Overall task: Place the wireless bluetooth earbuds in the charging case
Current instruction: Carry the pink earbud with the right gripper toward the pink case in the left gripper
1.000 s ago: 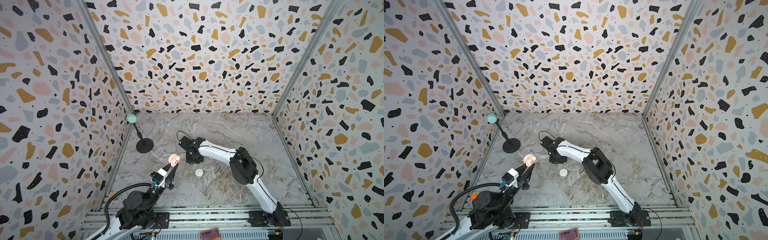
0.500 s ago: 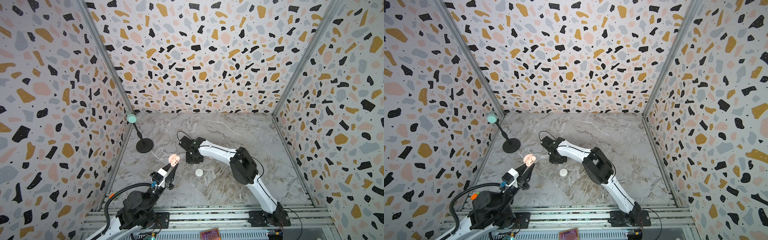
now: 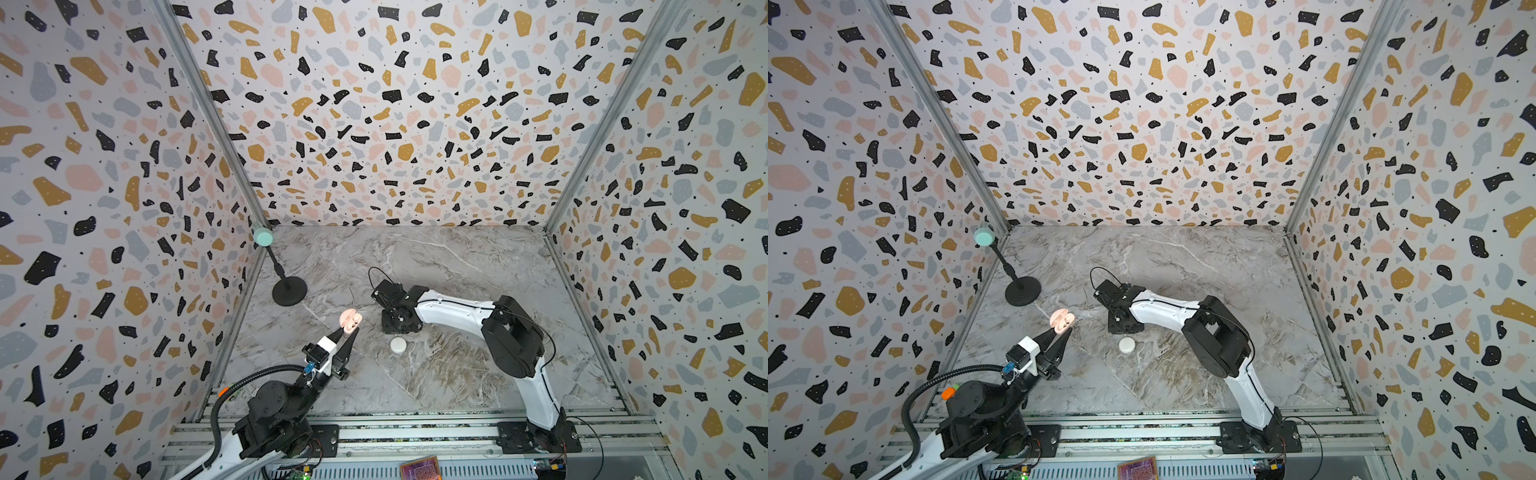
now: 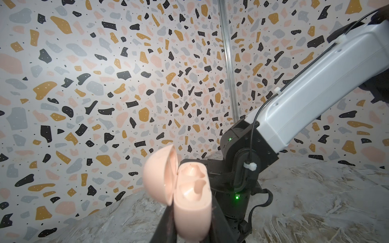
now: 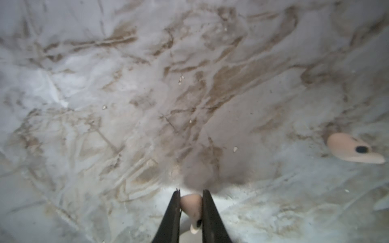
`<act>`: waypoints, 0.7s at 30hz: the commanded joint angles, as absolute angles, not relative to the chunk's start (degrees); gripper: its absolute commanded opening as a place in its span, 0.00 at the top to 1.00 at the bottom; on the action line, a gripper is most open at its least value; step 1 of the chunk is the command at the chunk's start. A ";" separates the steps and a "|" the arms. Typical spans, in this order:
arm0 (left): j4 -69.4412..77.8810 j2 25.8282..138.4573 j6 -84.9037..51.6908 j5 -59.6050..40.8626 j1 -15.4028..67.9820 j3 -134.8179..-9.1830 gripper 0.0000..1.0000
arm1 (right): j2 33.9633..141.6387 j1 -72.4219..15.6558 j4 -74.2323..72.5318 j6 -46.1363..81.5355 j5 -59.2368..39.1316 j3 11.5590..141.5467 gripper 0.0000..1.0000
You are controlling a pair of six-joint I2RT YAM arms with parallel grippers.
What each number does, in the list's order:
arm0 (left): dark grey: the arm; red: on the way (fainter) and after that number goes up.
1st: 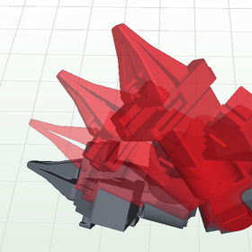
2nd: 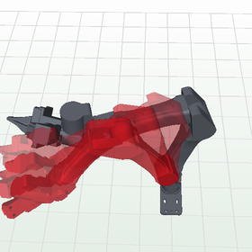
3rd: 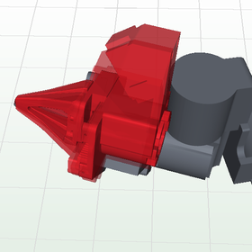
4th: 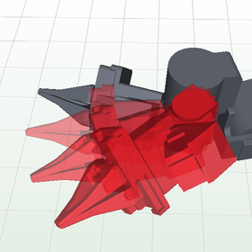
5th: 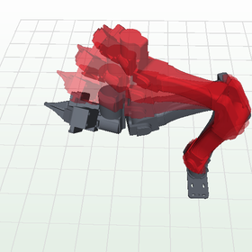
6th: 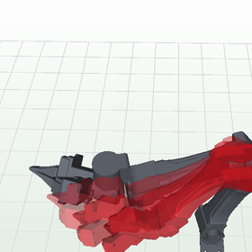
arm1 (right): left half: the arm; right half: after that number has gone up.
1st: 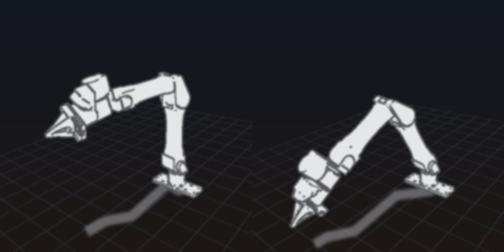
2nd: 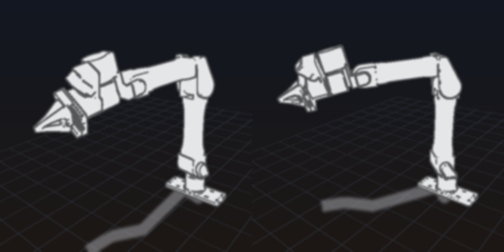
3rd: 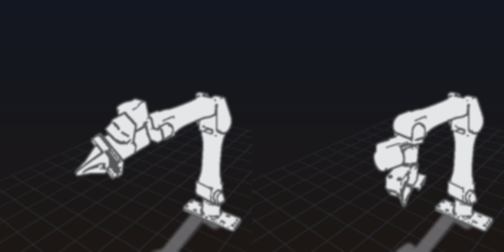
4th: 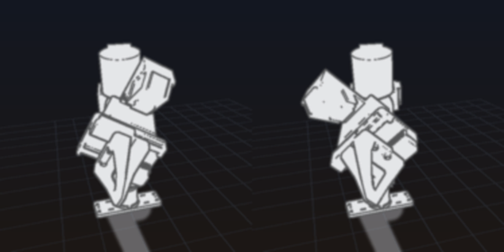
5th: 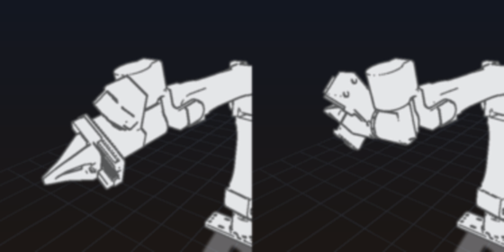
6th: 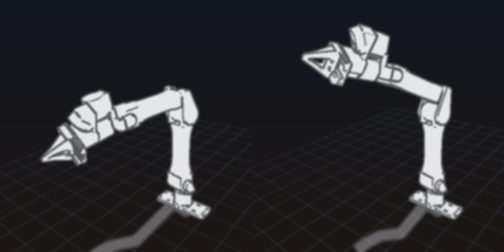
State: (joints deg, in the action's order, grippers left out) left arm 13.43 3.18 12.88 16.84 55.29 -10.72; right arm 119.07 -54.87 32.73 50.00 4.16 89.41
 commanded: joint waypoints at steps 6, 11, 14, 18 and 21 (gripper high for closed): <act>15.55 5.76 11.65 13.48 55.02 -10.33 1.00 | 107.32 -55.19 21.89 47.43 6.85 81.40 1.00; 15.56 8.19 10.47 11.08 55.02 -10.69 1.00 | 102.40 -55.52 19.17 46.65 8.26 77.01 1.00; 15.53 9.98 9.39 11.28 55.01 -11.35 1.00 | 99.08 -56.41 18.14 46.09 10.01 74.90 1.00; 15.81 11.41 8.46 10.74 55.07 -11.51 1.00 | 95.01 -58.00 17.57 45.70 12.94 72.82 1.00; 16.15 12.20 7.86 10.37 55.02 -11.51 1.00 | 92.07 -59.36 17.22 45.29 14.97 71.61 1.00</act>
State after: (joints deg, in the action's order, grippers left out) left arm 13.32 11.90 9.23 11.25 55.29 -10.72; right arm 95.88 -58.28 18.37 46.41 11.29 72.05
